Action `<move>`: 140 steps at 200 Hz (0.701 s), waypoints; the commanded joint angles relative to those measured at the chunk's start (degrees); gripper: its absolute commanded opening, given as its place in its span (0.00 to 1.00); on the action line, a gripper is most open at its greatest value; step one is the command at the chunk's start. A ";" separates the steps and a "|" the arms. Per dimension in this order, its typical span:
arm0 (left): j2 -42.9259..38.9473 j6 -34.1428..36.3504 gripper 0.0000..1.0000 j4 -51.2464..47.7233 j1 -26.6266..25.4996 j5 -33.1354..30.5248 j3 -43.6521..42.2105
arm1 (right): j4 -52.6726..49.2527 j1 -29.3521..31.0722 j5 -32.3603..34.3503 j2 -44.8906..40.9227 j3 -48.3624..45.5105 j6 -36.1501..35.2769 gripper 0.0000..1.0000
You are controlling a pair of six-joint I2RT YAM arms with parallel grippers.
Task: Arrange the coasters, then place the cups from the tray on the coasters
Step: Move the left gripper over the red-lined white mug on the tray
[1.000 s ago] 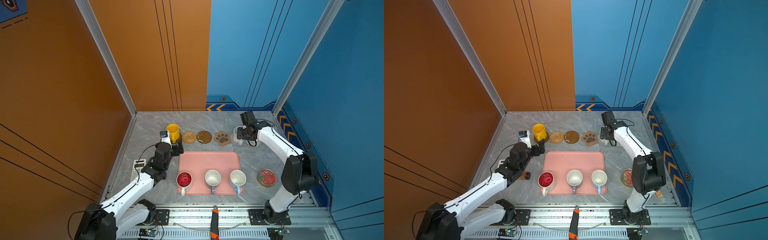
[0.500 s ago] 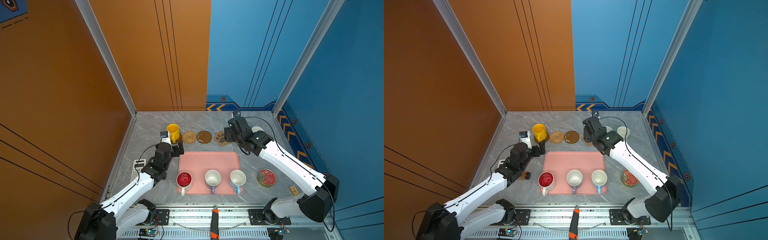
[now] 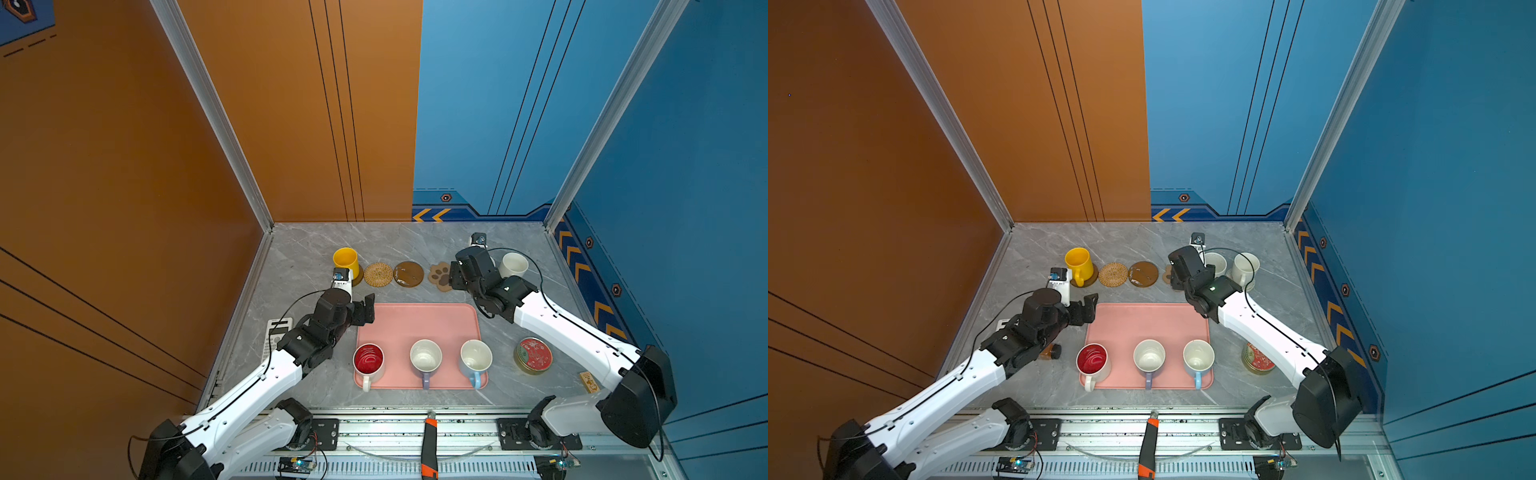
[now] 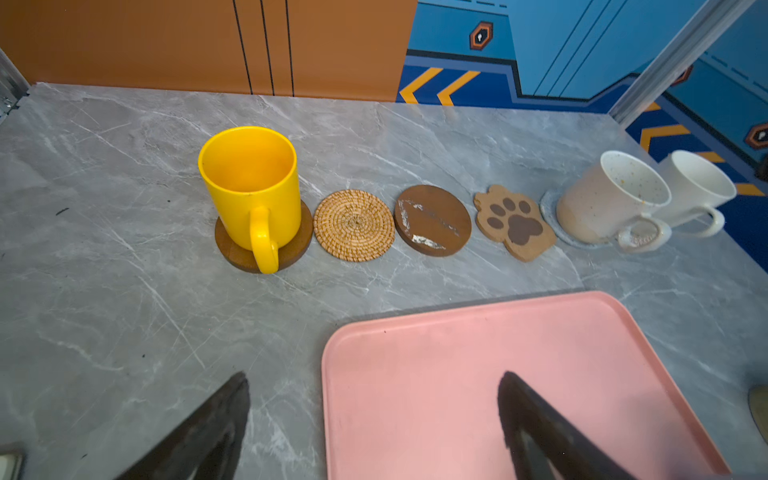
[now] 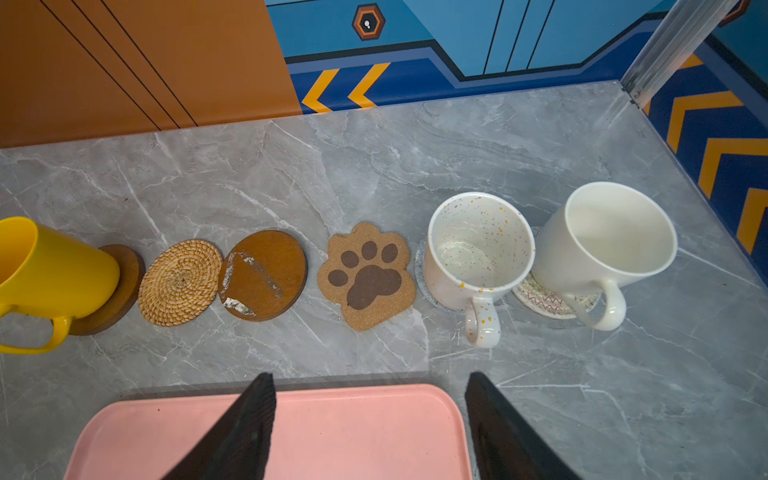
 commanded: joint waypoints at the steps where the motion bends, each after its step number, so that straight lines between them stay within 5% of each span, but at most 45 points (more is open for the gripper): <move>1: -3.55 -0.40 0.93 -14.67 -4.02 -5.75 3.95 | 3.26 -2.79 -3.02 -2.86 -3.79 2.33 0.71; 88: -5.70 -8.55 0.81 -40.15 -11.39 -8.95 14.79 | 8.01 -6.46 -9.50 -4.98 -8.38 4.38 0.71; 140: -3.92 -16.59 0.74 -49.98 -20.72 -10.07 16.45 | 9.73 -6.99 -9.61 -6.97 -10.02 4.68 0.71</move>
